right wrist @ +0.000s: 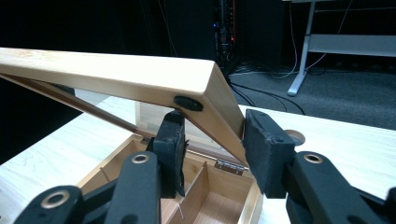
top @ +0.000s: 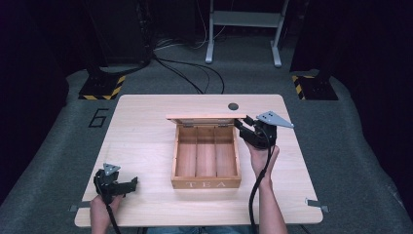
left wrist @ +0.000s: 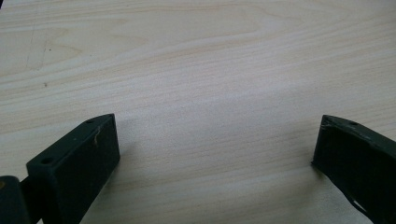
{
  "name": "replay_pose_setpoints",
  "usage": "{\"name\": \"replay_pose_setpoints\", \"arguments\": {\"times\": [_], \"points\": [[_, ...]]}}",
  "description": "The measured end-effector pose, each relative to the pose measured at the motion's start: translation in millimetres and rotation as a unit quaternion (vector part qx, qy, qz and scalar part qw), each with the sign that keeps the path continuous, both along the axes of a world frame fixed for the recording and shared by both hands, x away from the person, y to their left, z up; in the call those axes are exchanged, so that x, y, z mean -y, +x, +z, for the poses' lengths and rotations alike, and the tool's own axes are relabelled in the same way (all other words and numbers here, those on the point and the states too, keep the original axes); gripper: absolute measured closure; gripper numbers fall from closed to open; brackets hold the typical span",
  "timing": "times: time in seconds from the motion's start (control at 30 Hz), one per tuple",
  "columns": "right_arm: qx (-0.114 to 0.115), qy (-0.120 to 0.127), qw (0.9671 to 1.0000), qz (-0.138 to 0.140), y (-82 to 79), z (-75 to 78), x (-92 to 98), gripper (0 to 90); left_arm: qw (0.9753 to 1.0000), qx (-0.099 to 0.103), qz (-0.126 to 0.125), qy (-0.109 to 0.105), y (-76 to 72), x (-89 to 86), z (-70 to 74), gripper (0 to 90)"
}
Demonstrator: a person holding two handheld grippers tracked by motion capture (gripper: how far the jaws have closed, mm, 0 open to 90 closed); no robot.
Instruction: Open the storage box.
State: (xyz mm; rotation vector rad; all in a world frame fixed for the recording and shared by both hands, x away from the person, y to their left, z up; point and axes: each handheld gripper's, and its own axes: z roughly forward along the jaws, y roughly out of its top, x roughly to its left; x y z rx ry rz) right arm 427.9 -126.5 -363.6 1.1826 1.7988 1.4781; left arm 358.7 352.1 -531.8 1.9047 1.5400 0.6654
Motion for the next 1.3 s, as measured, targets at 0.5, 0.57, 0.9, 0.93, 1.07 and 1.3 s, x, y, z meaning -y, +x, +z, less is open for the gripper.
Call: {"name": "replay_pose_setpoints", "arguments": {"times": [0.5, 0.57, 0.9, 0.93, 1.07, 1.3], "points": [[0.001, -0.002, 1.0, 0.002, -0.6, -0.8, 0.4, 58.8, 1.0, -0.001, 0.004, -0.005, -0.3, 0.8, -0.2, 0.3], [0.001, -0.003, 1.0, 0.002, -0.6, -0.8, 0.4, 58.8, 1.0, -0.001, 0.004, -0.005, -0.3, 0.8, -0.2, 0.3], [-0.001, -0.004, 1.0, 0.001, -1.2, -0.7, 0.3, 58.8, 1.0, -0.001, 0.004, -0.004, -0.4, 0.9, -0.2, 0.3], [0.0, -0.005, 1.0, 0.001, -1.2, -0.8, 0.2, 58.8, 1.0, -0.001, 0.004, -0.005, -0.3, 0.9, -0.2, 0.4], [0.001, -0.004, 1.0, 0.001, -1.4, -1.3, 0.2, 58.8, 1.0, -0.001, 0.004, -0.005, -0.3, 0.9, -0.2, 0.3], [0.002, -0.005, 1.0, 0.002, -1.6, -1.5, 0.4, 58.8, 1.0, -0.003, 0.001, -0.002, -0.5, 0.4, 0.1, 0.3]]}}
